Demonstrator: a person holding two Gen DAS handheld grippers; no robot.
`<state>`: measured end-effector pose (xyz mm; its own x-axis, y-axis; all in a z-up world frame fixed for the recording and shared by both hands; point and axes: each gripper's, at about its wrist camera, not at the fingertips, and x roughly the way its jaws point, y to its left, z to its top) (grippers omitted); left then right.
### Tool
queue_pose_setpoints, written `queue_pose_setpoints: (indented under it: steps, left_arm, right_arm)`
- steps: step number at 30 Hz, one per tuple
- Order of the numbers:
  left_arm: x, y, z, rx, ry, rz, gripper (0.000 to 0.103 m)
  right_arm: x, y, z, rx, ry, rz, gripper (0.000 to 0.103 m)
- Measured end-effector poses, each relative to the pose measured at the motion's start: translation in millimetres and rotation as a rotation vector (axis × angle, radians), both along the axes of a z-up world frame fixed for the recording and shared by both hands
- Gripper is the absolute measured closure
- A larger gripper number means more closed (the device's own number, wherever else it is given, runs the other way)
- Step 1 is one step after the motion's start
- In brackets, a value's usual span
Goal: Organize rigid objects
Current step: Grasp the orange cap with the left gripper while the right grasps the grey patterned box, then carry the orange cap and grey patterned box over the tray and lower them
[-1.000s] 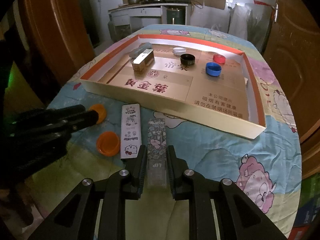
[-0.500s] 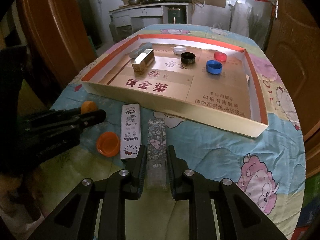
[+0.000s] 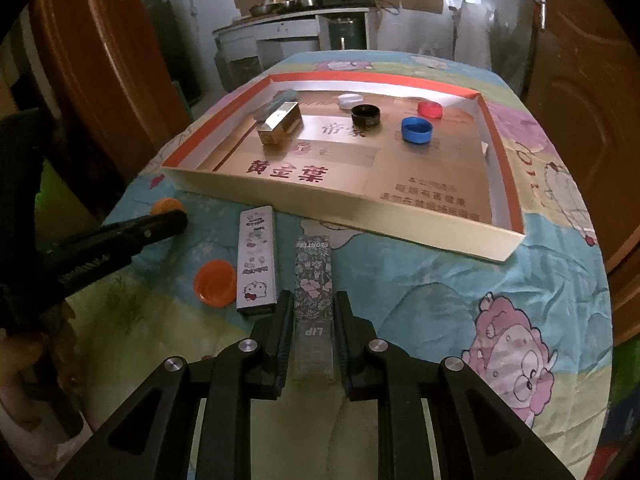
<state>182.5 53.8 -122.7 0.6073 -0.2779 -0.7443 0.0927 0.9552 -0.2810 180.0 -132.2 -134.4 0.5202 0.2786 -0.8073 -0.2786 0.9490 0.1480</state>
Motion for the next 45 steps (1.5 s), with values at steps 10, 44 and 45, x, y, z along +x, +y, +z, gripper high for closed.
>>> queue_pose_setpoints:
  steps: [10, 44, 45]
  left_arm:
    - [-4.6, -7.5, 23.5, -0.003, -0.052, -0.028, 0.091]
    - [70.9, -66.6, 88.5, 0.061, -0.138, -0.078, 0.092]
    - [74.6, -67.8, 87.7, 0.061, -0.134, -0.079, 0.092]
  right_arm:
    - [-4.6, -7.1, 10.8, 0.006, -0.022, -0.020, 0.083]
    - [60.0, -50.4, 74.9, -0.013, -0.170, -0.170, 0.083]
    - [62.7, -52.2, 74.2, -0.013, -0.170, -0.175, 0.083]
